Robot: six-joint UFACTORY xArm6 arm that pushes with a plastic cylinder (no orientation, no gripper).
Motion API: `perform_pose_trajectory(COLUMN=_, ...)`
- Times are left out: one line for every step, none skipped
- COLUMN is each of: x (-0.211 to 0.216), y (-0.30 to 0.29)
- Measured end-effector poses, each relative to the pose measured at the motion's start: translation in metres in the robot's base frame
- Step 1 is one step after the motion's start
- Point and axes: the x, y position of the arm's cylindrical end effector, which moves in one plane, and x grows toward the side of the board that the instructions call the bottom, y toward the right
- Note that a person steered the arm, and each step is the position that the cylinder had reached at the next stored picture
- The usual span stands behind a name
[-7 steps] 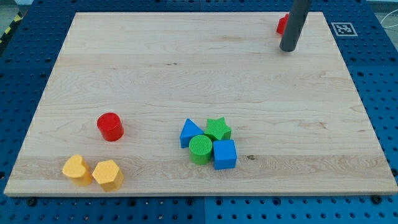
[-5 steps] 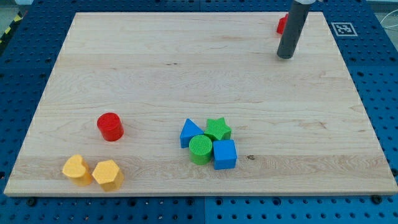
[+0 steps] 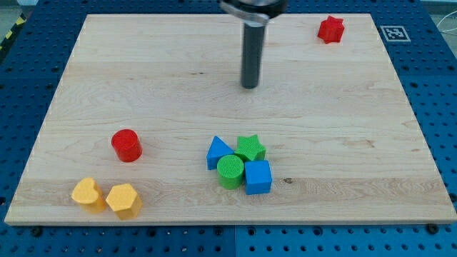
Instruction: Move red circle to the center
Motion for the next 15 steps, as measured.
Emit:
perform_pose_trajectory(x=0.000, y=-0.044)
perform_pose_trajectory(x=0.018, y=-0.098)
perform_pose_trajectory(x=0.052, y=-0.131)
perform_pose_trajectory(x=0.065, y=-0.163)
perform_pose_trajectory(x=0.089, y=-0.198)
perform_pose_trajectory(x=0.117, y=-0.208)
perform_pose_trajectory(x=0.132, y=-0.198)
perform_pose_trajectory(x=0.147, y=-0.198)
perform_pose_trajectory(x=0.153, y=-0.197)
perform_pose_trajectory(x=0.144, y=-0.183)
perform_pose_trajectory(x=0.142, y=-0.166)
perform_pose_trajectory(x=0.135, y=-0.146)
perform_pose_trajectory(x=0.116, y=-0.124)
perform_pose_trajectory(x=0.096, y=-0.099)
perform_pose_trajectory(x=0.093, y=-0.075)
